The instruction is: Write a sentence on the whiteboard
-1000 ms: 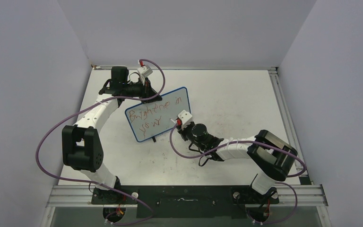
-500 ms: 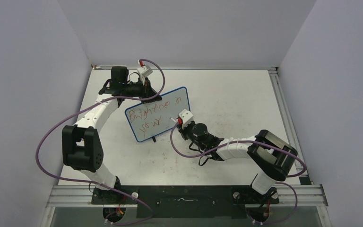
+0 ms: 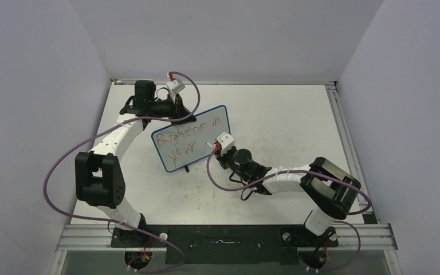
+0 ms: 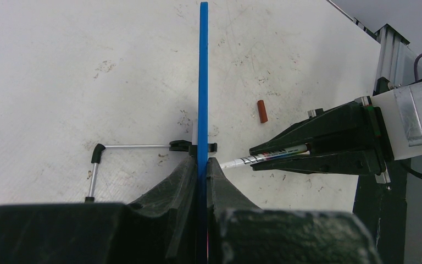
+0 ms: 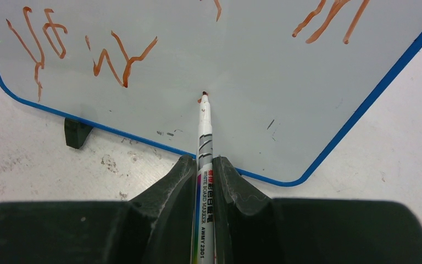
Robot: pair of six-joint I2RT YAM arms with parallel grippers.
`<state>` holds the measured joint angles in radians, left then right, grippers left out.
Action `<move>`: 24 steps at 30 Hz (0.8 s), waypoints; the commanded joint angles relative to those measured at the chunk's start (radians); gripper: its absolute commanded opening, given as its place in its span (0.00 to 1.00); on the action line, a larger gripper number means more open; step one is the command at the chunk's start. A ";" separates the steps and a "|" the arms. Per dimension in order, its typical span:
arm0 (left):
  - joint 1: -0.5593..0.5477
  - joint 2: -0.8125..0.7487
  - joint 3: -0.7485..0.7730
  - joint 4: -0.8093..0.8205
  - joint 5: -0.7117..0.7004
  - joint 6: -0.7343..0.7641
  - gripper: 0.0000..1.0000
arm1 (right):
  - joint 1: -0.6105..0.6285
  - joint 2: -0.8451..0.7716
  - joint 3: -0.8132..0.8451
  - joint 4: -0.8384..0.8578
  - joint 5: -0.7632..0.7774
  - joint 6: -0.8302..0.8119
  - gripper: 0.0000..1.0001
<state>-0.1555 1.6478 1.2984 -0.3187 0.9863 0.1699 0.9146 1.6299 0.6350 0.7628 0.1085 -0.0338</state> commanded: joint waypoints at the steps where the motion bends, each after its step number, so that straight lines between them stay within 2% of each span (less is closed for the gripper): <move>1: -0.018 0.014 -0.040 -0.158 -0.003 0.013 0.00 | -0.012 -0.015 0.043 0.071 -0.036 -0.005 0.05; 24: -0.018 0.010 -0.040 -0.158 -0.002 0.013 0.00 | 0.020 0.034 0.020 0.012 -0.010 0.028 0.05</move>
<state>-0.1555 1.6478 1.2984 -0.3191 0.9913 0.1699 0.9306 1.6489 0.6506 0.7528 0.0742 -0.0307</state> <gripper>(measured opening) 0.051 0.149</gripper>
